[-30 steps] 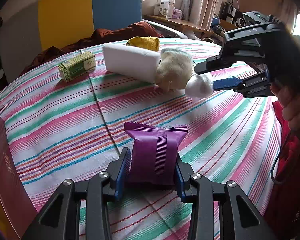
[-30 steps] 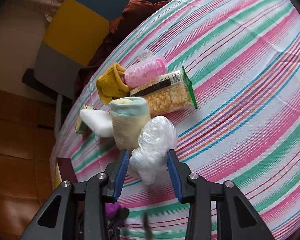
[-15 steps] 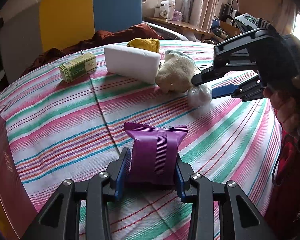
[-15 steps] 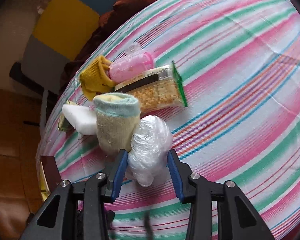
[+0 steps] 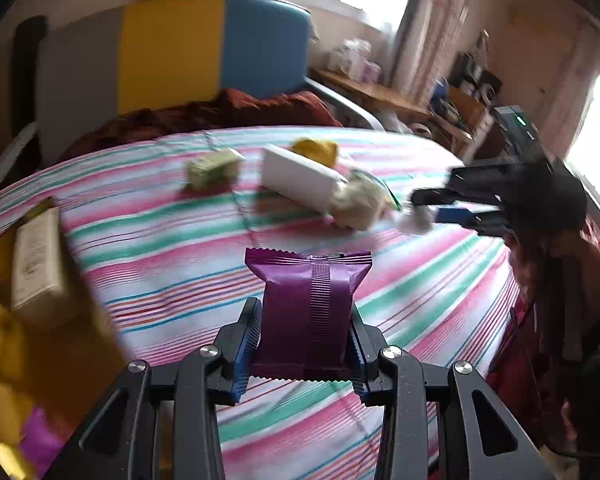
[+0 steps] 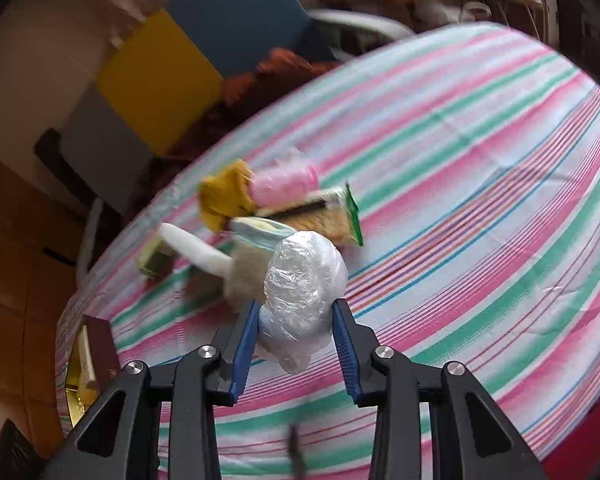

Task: Organize objects
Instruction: 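Carry both items over the gold tray and open both grippers to drop them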

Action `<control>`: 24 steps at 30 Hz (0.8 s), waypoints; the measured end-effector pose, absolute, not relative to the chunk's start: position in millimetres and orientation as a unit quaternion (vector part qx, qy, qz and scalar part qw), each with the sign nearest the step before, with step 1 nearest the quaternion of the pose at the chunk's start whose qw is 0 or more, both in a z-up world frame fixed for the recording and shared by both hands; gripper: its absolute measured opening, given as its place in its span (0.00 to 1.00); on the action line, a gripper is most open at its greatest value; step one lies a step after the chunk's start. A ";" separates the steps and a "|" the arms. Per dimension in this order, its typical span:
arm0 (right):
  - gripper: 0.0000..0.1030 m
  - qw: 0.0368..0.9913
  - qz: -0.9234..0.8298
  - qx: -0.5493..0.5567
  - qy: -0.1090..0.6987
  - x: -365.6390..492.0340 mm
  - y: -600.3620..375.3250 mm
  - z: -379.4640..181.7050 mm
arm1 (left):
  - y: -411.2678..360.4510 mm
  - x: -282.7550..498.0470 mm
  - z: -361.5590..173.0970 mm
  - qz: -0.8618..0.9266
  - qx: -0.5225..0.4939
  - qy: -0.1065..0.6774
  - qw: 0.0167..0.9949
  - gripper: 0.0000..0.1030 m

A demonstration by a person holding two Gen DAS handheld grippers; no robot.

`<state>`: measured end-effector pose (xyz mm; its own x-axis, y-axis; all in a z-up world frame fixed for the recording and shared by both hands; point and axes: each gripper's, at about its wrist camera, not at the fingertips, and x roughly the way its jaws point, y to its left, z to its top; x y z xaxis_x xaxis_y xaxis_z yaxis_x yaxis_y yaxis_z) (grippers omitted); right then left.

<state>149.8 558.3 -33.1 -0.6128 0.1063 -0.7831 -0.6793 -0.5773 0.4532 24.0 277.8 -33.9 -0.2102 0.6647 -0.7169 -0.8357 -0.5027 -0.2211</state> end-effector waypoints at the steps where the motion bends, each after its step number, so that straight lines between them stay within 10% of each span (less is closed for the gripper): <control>1: 0.36 0.239 0.814 -0.361 0.388 144.5 553.9 -30.5 | 269.2 22.8 -29.8 0.776 -0.396 0.101 0.481 0.39; 24: 0.36 -0.075 0.860 -0.484 0.143 -14.7 259.7 -17.9 | 29.0 -101.6 -36.5 0.875 -0.424 -0.053 0.226 0.39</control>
<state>-14.7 259.7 -17.9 -0.5205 -0.2666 -0.8112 -0.0093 -0.9482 0.3176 -101.6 29.0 -36.5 -0.5383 0.4403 -0.7186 -0.3503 -0.8924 -0.2844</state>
